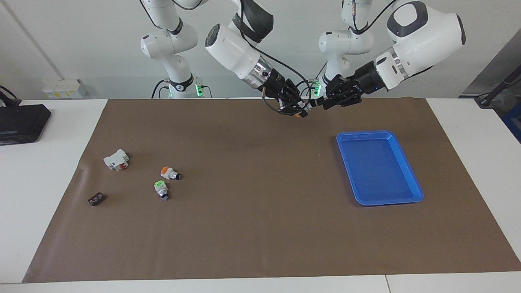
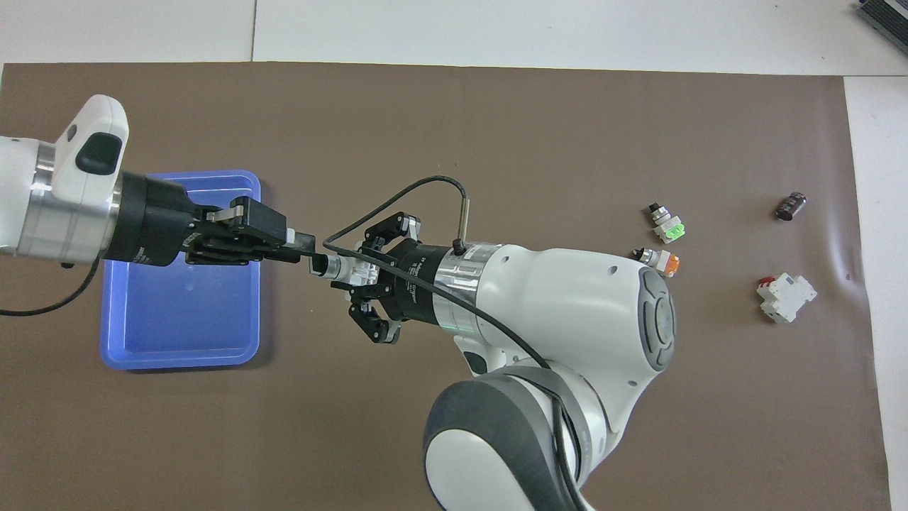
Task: Turn and place switch with both arms
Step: 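Grasp the switch with the left gripper while the right gripper holds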
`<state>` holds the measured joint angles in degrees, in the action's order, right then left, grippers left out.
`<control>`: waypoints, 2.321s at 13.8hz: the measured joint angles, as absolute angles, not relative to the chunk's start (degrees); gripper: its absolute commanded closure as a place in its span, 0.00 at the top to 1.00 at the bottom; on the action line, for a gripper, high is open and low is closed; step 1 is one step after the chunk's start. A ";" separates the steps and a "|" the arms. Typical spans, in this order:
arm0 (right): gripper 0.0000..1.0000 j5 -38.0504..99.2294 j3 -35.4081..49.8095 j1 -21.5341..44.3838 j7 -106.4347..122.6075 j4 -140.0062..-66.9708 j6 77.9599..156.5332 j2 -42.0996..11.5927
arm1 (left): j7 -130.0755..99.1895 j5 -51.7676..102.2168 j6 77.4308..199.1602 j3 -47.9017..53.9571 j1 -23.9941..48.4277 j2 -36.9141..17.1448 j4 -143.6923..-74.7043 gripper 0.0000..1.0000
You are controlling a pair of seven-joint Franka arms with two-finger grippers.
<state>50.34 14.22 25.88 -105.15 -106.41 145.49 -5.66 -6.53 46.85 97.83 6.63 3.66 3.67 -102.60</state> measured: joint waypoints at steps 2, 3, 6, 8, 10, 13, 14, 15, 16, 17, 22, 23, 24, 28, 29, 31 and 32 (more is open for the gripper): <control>0.00 50.33 14.21 25.88 -105.15 -106.41 145.49 -5.67 | -7.14 46.84 97.95 6.65 4.42 3.67 -102.77 0.24; 0.00 50.32 14.17 25.87 -105.15 -106.40 145.49 -5.68 | -7.18 46.85 98.06 6.65 4.54 3.67 -102.97 0.24; 0.00 50.31 14.18 25.88 -105.15 -106.40 145.49 -5.69 | -7.27 46.85 98.11 6.64 4.77 3.67 -103.37 0.22; 0.00 50.29 14.18 25.88 -105.15 -106.43 145.49 -5.71 | -7.30 46.85 98.11 6.64 4.87 3.68 -103.79 0.21; 0.00 50.28 14.19 25.88 -105.15 -106.44 145.49 -5.79 | -7.31 46.85 98.10 6.64 4.89 3.69 -103.90 0.18; 0.00 50.28 14.16 25.87 -105.15 -106.42 145.49 -5.81 | -7.33 46.82 98.04 6.58 4.90 3.70 -103.99 0.10; 0.00 50.28 14.15 25.87 -105.15 -106.42 145.49 -5.81 | -7.34 46.81 98.04 6.56 4.90 3.70 -104.01 0.05; 0.00 50.27 14.16 25.88 -105.15 -106.42 145.49 -5.82 | -7.35 46.81 98.03 6.56 4.90 3.71 -104.04 0.00; 0.00 50.27 14.16 25.88 -105.15 -106.43 145.49 -5.82 | -7.35 46.81 98.03 6.56 4.90 3.72 -104.05 0.00; 0.00 50.27 14.16 25.88 -105.15 -106.43 145.49 -5.82 | -7.36 46.81 98.03 6.56 4.90 3.72 -104.07 0.00; 0.00 50.25 14.20 25.90 -105.15 -106.51 145.46 -5.85 | -7.36 46.70 97.95 6.55 4.90 3.72 -104.19 0.00; 0.00 50.23 14.26 25.93 -105.15 -106.57 145.43 -5.94 | -7.35 46.16 97.85 6.59 4.94 3.74 -104.20 0.00; 0.00 50.22 14.34 26.00 -105.15 -106.67 145.39 -6.08 | -7.28 45.05 97.85 6.66 5.16 3.81 -104.18 0.00; 0.00 50.21 14.38 26.14 -105.15 -106.90 145.37 -6.29 | -9.65 42.92 98.08 6.64 5.84 3.94 -104.14 0.00; 0.00 50.21 14.37 26.14 -105.15 -106.90 145.37 -6.29 | -12.87 42.92 98.09 6.64 5.84 3.94 -104.14 0.00; 0.00 50.21 14.31 26.09 -105.15 -106.86 145.38 -6.28 | -21.04 42.93 98.42 6.69 5.90 3.94 -104.15 0.00; 0.00 50.21 14.22 26.03 -105.15 -106.82 145.40 -6.28 | -25.24 43.00 98.87 6.69 6.04 3.94 -104.16 0.00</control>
<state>50.21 14.22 26.03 -105.15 -106.82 145.40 -6.28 -25.24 43.00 98.87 6.69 6.04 3.94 -104.16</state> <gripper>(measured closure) 0.665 0.890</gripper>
